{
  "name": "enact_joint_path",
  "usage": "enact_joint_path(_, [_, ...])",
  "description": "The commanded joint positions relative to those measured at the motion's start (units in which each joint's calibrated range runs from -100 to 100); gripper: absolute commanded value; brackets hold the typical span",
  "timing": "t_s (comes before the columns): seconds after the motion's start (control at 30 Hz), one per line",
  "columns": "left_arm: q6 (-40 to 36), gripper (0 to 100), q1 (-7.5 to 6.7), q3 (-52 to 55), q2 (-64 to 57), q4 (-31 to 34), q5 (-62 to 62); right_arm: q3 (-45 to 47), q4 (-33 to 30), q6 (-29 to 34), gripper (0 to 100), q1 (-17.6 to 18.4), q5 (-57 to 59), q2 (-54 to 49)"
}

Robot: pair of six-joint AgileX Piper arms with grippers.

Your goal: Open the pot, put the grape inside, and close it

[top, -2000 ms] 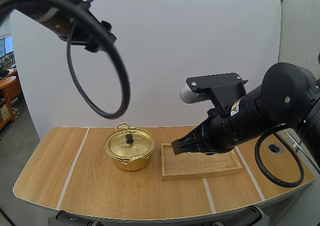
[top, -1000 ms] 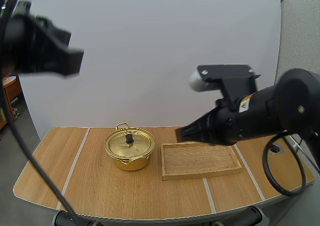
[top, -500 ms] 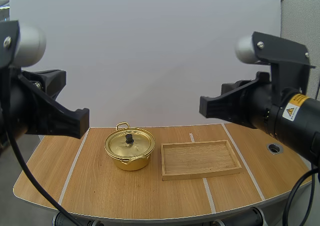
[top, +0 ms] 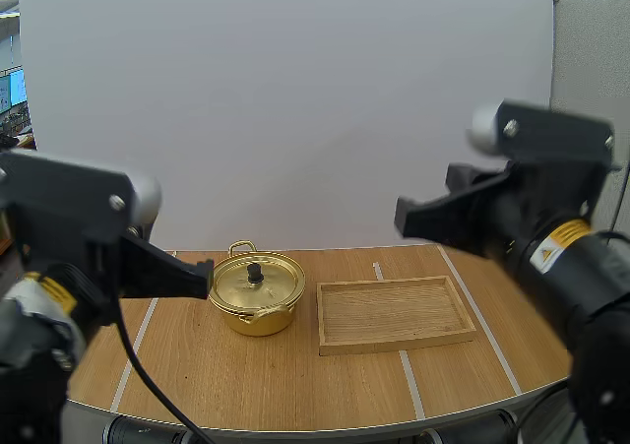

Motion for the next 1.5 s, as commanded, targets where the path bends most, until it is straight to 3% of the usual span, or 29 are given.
enact_joint_path(0.0, [0.07, 1, 0.04, 16.7, -0.14, 5.72, -22.63, 17.84, -1.24, -0.58, 0, -0.2, -17.28, -0.26])
enact_joint_path(0.2, [-0.6, 1, 0.04, 26.68, -0.14, 5.72, -39.26, 28.41, -1.81, -0.58, 0, -0.2, -21.24, -0.26])
enact_joint_path(0.4, [-0.6, 1, 0.04, 34.59, -0.14, 5.72, -54.75, 38.31, -1.81, -0.58, 0, -0.2, -38.22, -0.26])
enact_joint_path(0.7, [-0.6, 1, 0.04, 41.85, -0.14, 3.82, -55.34, 45.08, -1.81, -0.58, 0, -0.2, -42.73, -0.26])
enact_joint_path(0.77, [-0.91, 1, 0.04, 41.85, -0.14, 2.4, -50.66, 45.08, -1.97, -0.58, 0, -0.2, -42.73, -0.26])
enact_joint_path(1.13, [-5.01, 1, 0.04, 41.85, -0.14, 1.71, -34.58, 45.08, -3.25, -0.58, 0, -0.2, -25.97, -0.26])
enact_joint_path(1.47, [-4.9, 1, 0.04, 41.85, -0.14, 1.71, -35.35, 45.08, -3.25, -0.58, 0, -0.2, -25.97, -0.26])
